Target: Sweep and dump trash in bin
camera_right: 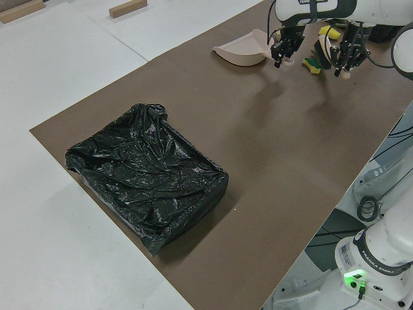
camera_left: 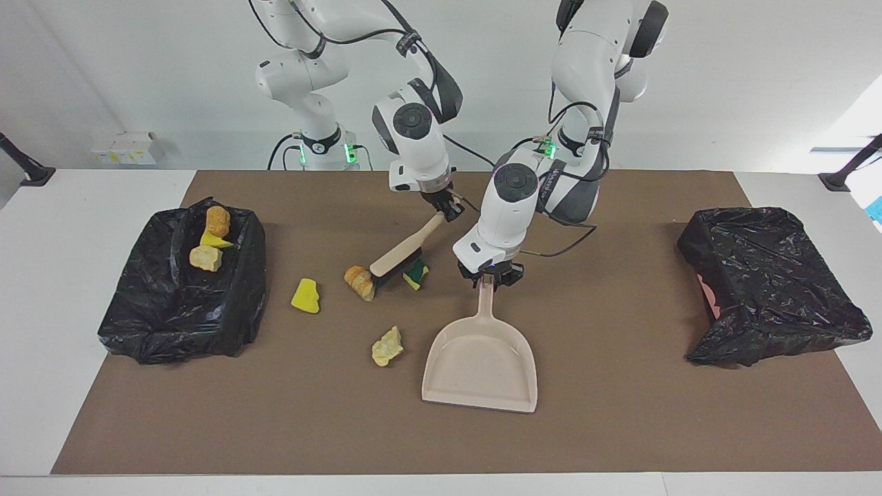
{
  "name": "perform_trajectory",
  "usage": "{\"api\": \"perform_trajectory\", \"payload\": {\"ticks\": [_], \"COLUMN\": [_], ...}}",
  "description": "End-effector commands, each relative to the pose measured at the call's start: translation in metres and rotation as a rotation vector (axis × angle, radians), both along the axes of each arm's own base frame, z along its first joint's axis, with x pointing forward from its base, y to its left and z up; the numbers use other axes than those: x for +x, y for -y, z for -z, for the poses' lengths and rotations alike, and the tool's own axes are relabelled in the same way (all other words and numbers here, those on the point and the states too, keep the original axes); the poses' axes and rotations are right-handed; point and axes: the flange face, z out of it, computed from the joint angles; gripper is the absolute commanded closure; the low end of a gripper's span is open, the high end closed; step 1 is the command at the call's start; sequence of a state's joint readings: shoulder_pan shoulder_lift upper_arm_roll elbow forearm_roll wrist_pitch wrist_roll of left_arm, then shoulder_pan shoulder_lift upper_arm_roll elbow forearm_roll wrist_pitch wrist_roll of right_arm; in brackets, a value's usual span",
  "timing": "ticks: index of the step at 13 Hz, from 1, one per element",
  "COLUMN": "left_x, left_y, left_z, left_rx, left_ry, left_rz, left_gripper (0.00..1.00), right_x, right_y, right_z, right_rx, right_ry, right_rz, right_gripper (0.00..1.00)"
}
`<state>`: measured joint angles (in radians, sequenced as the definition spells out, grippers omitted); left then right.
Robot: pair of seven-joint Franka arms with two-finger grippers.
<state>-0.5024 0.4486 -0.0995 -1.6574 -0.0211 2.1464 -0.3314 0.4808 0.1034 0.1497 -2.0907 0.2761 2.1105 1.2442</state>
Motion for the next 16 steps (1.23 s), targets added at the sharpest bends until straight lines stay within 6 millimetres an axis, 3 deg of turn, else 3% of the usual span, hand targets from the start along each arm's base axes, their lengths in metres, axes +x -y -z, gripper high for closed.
{"api": "perform_trajectory", "payload": {"ticks": [1,3,5,6,9,13,16], "left_x": [0.004,0.004,0.004,0.004,0.017,0.012,0.005], "left_y": [-0.004,-0.003,-0.004,-0.006,-0.031,-0.084,-0.123], "left_z": [-0.005,-0.003,-0.005,-0.004,-0.023,-0.068,-0.081], "left_rx": [-0.029,-0.032,-0.03,-0.021,-0.011,0.051,0.076], "left_ry": [0.073,0.077,0.074,0.065,0.062,-0.022,-0.129], "left_rz": [0.003,0.003,0.003,0.003,-0.008,0.247,0.488], "left_gripper": [0.39,0.58,0.95,1.0,1.0,1.0,1.0], "right_x": [0.018,0.025,0.033,0.042,0.064,0.077,0.064], "right_y": [0.033,0.067,0.101,0.124,0.177,0.261,0.295], "right_z": [-0.04,-0.052,-0.046,-0.043,-0.036,-0.026,-0.014], "right_rx": [0.001,0.015,-0.023,-0.049,-0.149,-0.173,-0.151], "right_ry": [-0.02,-0.038,-0.047,-0.039,-0.023,-0.068,-0.128], "right_rz": [-0.124,-0.213,-0.403,-0.482,-0.636,-0.667,-0.731], "right_gripper": [1.0,1.0,1.0,1.0,1.0,1.0,1.0]}}
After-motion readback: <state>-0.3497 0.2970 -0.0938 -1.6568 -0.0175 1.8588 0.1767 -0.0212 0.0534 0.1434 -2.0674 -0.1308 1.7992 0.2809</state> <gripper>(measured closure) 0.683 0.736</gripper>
